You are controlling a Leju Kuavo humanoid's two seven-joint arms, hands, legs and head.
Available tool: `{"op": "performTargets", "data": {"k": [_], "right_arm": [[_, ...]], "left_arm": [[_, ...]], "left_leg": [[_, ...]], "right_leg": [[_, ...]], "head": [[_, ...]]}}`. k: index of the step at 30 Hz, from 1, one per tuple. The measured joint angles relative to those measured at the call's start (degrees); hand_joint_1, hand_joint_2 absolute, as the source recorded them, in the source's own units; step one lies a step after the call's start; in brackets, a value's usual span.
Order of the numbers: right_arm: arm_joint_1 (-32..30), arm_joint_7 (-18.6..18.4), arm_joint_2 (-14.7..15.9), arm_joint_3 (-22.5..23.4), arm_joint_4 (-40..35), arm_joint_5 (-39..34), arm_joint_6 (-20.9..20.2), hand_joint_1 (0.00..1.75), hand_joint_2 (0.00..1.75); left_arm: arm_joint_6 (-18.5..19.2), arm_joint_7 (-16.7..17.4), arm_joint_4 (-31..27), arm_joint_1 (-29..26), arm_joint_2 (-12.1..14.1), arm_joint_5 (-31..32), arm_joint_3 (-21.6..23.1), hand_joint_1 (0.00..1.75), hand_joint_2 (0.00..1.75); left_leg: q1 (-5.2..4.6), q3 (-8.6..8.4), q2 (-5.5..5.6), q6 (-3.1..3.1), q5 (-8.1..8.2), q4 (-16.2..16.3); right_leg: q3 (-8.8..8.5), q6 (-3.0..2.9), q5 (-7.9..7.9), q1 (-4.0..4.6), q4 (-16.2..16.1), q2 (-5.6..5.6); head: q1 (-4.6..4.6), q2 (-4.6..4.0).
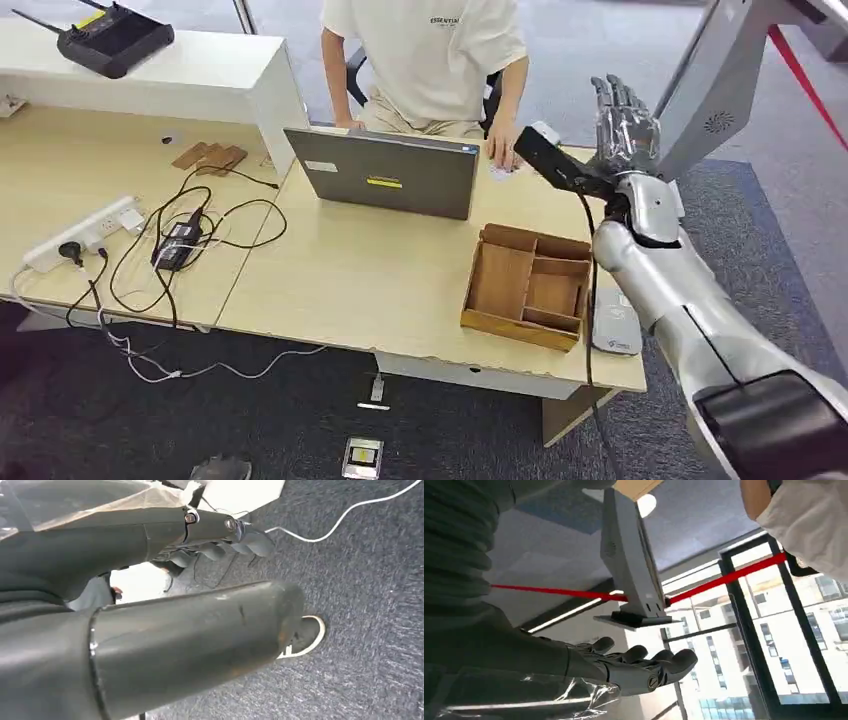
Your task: Pass the card to the sensor for recognition and then transmit it.
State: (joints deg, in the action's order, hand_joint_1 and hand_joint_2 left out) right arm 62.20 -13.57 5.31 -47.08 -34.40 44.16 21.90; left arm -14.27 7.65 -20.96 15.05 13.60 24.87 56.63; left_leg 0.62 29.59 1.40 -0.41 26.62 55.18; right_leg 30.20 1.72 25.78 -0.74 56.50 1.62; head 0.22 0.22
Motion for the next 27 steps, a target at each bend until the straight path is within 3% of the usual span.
{"op": "performTargets", "data": {"k": [5, 12, 18, 27], "right_arm": [[-7.0, -1.4, 2.8, 1.4, -9.8, -5.8, -0.7, 0.0, 1.75], [-21.3, -3.3, 7.6, 3.9, -25.3, -11.8, 0.2, 0.0, 1.75], [-32.2, -5.3, 10.9, 6.1, -36.6, -9.9, -0.6, 0.0, 1.75], [-39.9, -5.6, 13.1, 9.2, -44.2, -9.8, -0.4, 0.0, 1.75]], "left_arm": [[-0.7, -0.1, 0.1, -1.4, 0.3, -0.1, -1.4, 0.0, 0.0], [-2.7, 0.1, 0.2, -3.5, 1.0, -1.1, -2.9, 0.0, 0.0], [-3.6, 0.4, 0.2, -4.5, 1.4, -1.3, -3.5, 0.0, 0.0], [-3.7, 0.8, 0.2, -4.4, 1.5, -0.9, -3.7, 0.0, 0.0]], "left_leg": [[0.0, -0.03, 0.0, 0.0, 0.01, 0.0], [0.02, -0.02, 0.0, 0.0, 0.04, 0.0], [0.02, -0.01, 0.0, 0.01, 0.05, 0.0], [0.01, -0.03, -0.03, 0.01, 0.05, 0.0]], "right_leg": [[-0.02, 0.0, 0.0, 0.01, 0.0, 0.0], [-0.04, 0.0, 0.01, 0.03, -0.1, 0.0], [-0.03, -0.03, 0.04, 0.03, -0.1, 0.0], [-0.04, -0.03, 0.03, 0.02, -0.1, 0.0]], "head": [[-0.02, 0.0], [-0.02, 0.0], [-0.02, 0.0], [-0.02, 0.0]]}}
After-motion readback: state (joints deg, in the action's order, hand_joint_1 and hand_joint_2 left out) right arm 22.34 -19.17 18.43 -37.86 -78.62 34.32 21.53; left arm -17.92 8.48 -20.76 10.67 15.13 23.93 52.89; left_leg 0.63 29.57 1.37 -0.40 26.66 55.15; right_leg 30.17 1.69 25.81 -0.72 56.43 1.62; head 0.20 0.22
